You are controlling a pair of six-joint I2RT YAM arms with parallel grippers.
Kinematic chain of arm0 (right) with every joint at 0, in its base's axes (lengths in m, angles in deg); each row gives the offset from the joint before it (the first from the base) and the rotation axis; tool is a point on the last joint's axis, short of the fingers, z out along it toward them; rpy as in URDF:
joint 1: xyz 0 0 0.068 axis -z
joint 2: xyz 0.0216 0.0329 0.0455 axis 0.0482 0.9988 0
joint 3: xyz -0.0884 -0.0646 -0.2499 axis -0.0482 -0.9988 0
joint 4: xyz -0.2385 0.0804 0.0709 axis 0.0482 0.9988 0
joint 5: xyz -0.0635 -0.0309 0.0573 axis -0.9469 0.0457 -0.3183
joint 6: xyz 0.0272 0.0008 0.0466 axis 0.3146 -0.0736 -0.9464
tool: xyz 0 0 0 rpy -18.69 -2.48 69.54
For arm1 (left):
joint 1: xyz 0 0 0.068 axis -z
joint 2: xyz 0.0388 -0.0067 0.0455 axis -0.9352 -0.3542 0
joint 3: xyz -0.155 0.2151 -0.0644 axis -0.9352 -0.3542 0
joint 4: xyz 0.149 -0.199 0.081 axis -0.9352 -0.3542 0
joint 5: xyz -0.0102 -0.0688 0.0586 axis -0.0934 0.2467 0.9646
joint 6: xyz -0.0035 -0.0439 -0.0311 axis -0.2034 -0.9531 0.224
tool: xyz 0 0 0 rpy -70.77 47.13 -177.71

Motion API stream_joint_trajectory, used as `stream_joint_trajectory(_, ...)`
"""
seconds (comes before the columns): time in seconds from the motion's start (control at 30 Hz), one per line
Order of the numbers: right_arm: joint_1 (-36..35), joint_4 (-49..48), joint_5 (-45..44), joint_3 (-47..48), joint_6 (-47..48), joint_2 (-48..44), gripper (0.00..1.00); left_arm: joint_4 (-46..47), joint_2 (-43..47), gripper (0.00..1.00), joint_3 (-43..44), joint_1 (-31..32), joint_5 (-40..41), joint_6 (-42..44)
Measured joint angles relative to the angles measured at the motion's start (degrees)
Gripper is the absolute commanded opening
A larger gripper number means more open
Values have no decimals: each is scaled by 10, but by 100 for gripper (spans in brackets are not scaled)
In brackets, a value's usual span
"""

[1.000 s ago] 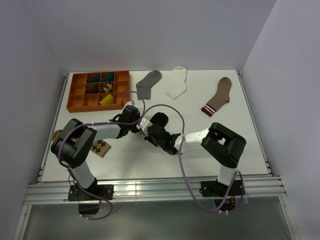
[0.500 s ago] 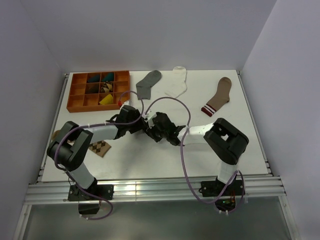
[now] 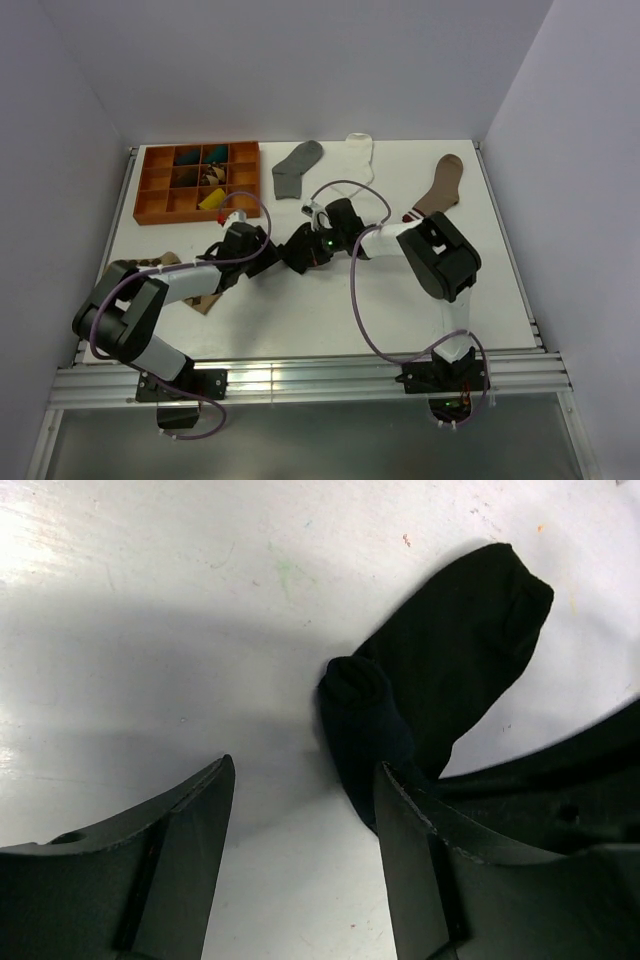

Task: Roll the socks
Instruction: Roll the sock at the center of the board.

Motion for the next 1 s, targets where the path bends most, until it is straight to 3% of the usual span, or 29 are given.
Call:
stream_joint_trajectory(0.37, 28, 173, 118, 126, -11, 71, 0, 78, 3, 67, -39, -5, -8, -24)
stream_joint_trajectory(0.7, 29, 274, 149, 192, 4, 105, 0, 106, 4, 63, -55, -11, -13, -53)
stream_joint_trajectory(1.0, 29, 304, 150, 203, 8, 109, 1, 140, -27, 56, -49, -12, -21, -73)
